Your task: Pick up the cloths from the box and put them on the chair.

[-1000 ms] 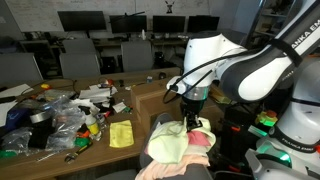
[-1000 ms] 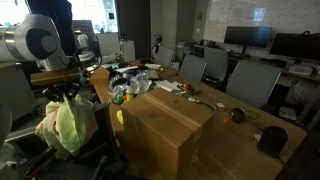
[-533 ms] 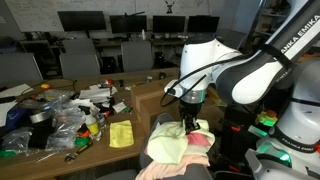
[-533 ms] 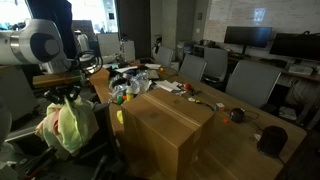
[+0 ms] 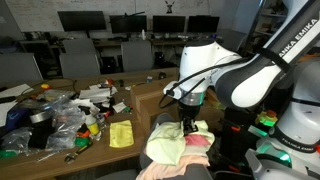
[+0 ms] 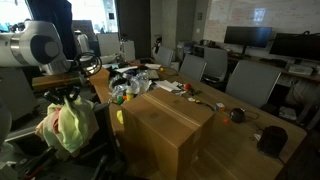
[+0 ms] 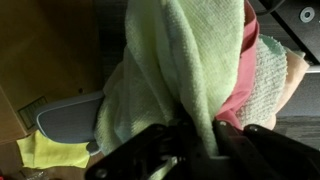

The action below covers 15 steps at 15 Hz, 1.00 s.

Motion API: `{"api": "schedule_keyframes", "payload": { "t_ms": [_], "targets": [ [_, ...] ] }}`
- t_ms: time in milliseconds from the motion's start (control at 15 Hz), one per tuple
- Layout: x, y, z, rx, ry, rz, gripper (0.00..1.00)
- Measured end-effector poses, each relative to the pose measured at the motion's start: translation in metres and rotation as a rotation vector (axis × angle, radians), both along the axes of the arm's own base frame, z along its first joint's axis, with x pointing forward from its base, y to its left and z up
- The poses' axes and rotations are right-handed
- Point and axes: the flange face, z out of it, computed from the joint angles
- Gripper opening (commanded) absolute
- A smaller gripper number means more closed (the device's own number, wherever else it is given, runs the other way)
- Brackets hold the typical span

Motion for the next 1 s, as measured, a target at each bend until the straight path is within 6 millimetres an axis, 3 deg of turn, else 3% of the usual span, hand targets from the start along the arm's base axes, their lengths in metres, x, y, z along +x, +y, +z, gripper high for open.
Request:
{"api": "schedule_keyframes", "payload": {
  "t_ms": [800,933,1000],
  "targets": [
    [0.0076,-0.003,-0.0101,-0.003,0.019,-0.063,0.04],
    [0.008,-0.0033,-0.01,-0.002,0.018,-0.069,0.4],
    [0.0083,-0.0035,-0.0098,-0.002,0.018,-0.074,0.46]
  ]
}}
